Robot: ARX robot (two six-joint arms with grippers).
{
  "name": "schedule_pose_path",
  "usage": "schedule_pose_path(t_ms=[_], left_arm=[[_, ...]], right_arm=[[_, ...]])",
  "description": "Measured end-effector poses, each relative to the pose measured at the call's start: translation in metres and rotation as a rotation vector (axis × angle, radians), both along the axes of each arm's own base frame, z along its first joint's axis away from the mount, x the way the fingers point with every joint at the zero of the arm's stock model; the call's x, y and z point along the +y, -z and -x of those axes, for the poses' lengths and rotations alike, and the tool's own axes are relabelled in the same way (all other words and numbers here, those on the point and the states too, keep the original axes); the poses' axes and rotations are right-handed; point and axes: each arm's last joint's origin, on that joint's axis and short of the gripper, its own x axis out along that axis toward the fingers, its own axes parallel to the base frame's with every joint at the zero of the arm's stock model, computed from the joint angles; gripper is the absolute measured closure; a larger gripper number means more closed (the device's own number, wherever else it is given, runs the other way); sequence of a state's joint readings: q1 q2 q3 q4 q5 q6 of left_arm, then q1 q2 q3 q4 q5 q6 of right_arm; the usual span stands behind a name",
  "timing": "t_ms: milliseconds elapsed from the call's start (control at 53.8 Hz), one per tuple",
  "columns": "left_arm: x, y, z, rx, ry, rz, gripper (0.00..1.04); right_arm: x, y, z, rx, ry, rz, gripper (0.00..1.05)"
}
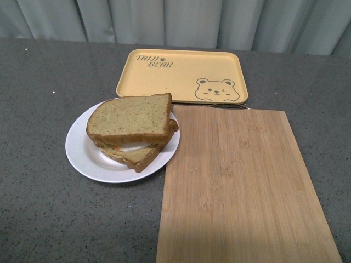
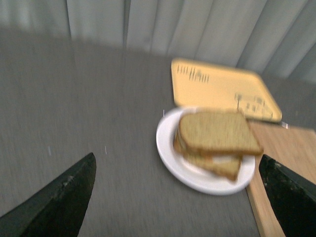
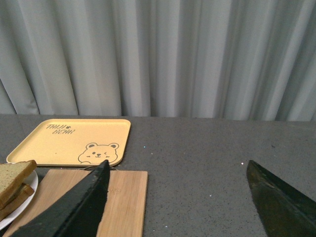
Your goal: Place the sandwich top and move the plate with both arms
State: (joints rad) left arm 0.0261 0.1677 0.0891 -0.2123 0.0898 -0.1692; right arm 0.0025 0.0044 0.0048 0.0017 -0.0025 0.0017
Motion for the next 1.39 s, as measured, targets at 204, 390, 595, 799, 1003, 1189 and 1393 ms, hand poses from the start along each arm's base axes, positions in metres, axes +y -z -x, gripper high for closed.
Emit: schedule_pose_path(t_ms=[204,390,595,799,1003,1189,1393], left_arm=[[0.001,0.010,-0.021,0.158,-0.053,0.187,0.07],[-0.001,0.028,-0.071,0.378,-0.097,0.507,0.07],[-0.016,0.060,-0.122,0.617,-0.147,0.767,0.07],[-0.026,0.084,-0.149,0.697,-0.210,0.814,0.07],[-0.031,0.096,-0.167,0.722,-0.222,0.826,0.07],[-0.039,0.104,-0.174,0.756,-0.214,0.858,0.07],[-0.045,0.119,-0.179,0.831,-0.246,0.847,0.42]], right_arm=[[0.000,0.000,0.000,0.000,0.000,-0.001,0.10],[0.000,0.000,0.000,0.000,0.001,-0.001,0.09],[0.000,0.000,0.000,0.000,0.000,-0.001,0.09],[0.000,0.000,0.000,0.000,0.001,-0.001,0.09],[0.000,0.000,0.000,0.000,0.001,-0.001,0.09],[0.000,0.000,0.000,0.000,0.001,-0.001,0.09],[0.000,0.000,0.000,0.000,0.001,-0.001,0.09]])
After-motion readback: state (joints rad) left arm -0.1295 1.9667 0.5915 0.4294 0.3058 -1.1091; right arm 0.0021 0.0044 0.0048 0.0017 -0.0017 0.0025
